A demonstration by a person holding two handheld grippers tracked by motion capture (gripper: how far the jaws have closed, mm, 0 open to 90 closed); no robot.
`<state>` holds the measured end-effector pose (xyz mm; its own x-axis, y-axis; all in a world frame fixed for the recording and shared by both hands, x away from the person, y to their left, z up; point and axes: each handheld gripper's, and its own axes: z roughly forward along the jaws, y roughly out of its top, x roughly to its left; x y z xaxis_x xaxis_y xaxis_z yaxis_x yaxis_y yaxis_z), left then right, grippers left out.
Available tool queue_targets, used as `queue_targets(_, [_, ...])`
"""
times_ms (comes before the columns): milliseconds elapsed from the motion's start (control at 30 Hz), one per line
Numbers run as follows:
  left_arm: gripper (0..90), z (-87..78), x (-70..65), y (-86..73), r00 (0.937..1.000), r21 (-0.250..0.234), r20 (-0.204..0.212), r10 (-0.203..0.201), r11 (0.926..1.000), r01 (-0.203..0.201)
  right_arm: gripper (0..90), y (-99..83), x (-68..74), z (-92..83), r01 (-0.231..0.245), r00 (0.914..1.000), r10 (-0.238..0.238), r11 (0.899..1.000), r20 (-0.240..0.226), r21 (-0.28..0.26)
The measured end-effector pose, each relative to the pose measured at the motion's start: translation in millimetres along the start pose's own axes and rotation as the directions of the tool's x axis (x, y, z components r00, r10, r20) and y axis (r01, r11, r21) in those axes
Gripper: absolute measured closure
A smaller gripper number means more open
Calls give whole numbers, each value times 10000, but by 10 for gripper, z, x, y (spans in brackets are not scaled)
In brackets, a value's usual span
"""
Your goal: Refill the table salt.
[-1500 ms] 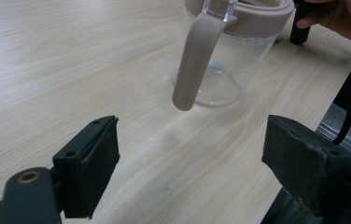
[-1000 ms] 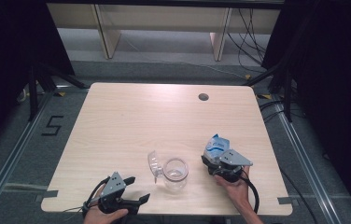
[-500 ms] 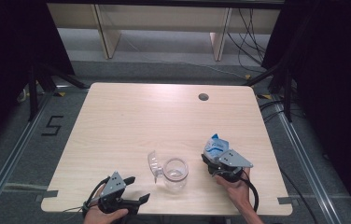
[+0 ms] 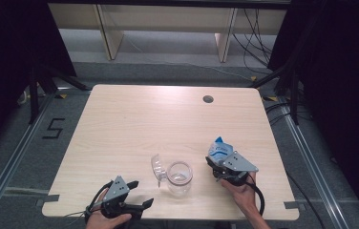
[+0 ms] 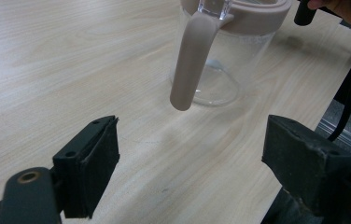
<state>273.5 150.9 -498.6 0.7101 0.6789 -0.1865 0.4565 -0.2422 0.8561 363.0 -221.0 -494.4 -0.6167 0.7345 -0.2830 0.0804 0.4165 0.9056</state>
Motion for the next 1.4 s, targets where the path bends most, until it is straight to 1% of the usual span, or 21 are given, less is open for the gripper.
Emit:
queue_targets(67, [180,-4,5,1,10000,46,-13,67,10000,-67,445,16,18,-4,-15,10000,15,10000,-95,-48])
queue_targets(200, [180,-4,-2,0,10000,21,0,31,10000,-31,445,36,50,-5,287,9995,-288,9996,-134,-38])
queue_targets(267, [180,-8,4,5,9997,26,25,233,9997,-234,446,41,76,-1,107,9998,-107,9999,-159,-44])
queue_targets(300, [179,-11,0,7,9996,86,-20,265,9996,-265,445,47,70,1,279,9995,-280,9996,-159,-40])
queue_targets(400, [180,3,-13,3,10000,4,10,40,10000,-40,446,62,76,1,431,9989,-432,9990,-195,-71])
queue_targets(467, [179,8,-7,3,10000,65,15,88,9999,-88,446,65,100,1,342,9993,-341,9994,-180,3])
queue_targets(567, [180,10,-6,3,10000,68,11,94,9999,-94,445,73,95,9,771,9969,-771,9970,-157,-29])
queue_targets(600, [180,6,3,7,9996,78,22,278,9996,-278,446,79,107,2,844,9962,-842,9964,-217,81])
queue_targets(667, [180,7,-8,2,10000,66,3,72,10000,-72,446,91,102,6,980,9951,-980,9952,-105,0])
queue_targets(767, [179,9,-6,1,10000,20,15,38,10000,-38,446,115,110,8,1190,9929,-1190,9929,-91,-22])
queue_targets(800, [180,9,-4,1,10000,22,13,41,10000,-41,446,121,111,7,1199,9928,-1200,9928,-70,-35])
queue_targets(833, [180,0,7,4,9998,131,8,207,9997,-207,446,124,117,2,1095,9939,-1095,9940,-126,11])
queue_targets(867, [180,-1,7,2,9998,146,-9,174,9997,-174,446,128,128,-1,878,9960,-878,9961,-133,-43])
queue_targets(933, [179,-2,5,3,9998,135,26,191,9997,-192,446,136,117,9,1008,9949,-1008,9948,0,-173])
queue_targets(967, [179,7,-7,1,10000,3,39,51,10000,-51,446,141,112,10,1111,9938,-1111,9937,25,-177])
queue_targets(1067, [180,-3,5,3,9998,148,30,202,9997,-203,446,149,109,12,1237,9923,-1236,9922,77,-174])
queue_targets(1133, [179,5,0,1,9999,29,24,100,9999,-100,446,154,111,17,1395,9902,-1394,9901,91,-139])
queue_targets(1200, [180,-3,6,3,9998,154,22,205,9997,-206,446,158,130,17,1280,9917,-1280,9918,89,-50])
queue_targets(1233, [180,4,-2,2,9999,72,28,120,9999,-120,446,165,127,26,1525,9882,-1523,9882,135,-124])
queue_targets(1333, [179,5,-2,2,9999,72,23,114,9999,-115,447,177,151,27,1494,9887,-1494,9888,91,-22])
queue_targets(1400, [180,9,-5,0,10000,16,9,29,10000,-29,447,190,150,34,1764,9842,-1763,9843,163,-50])
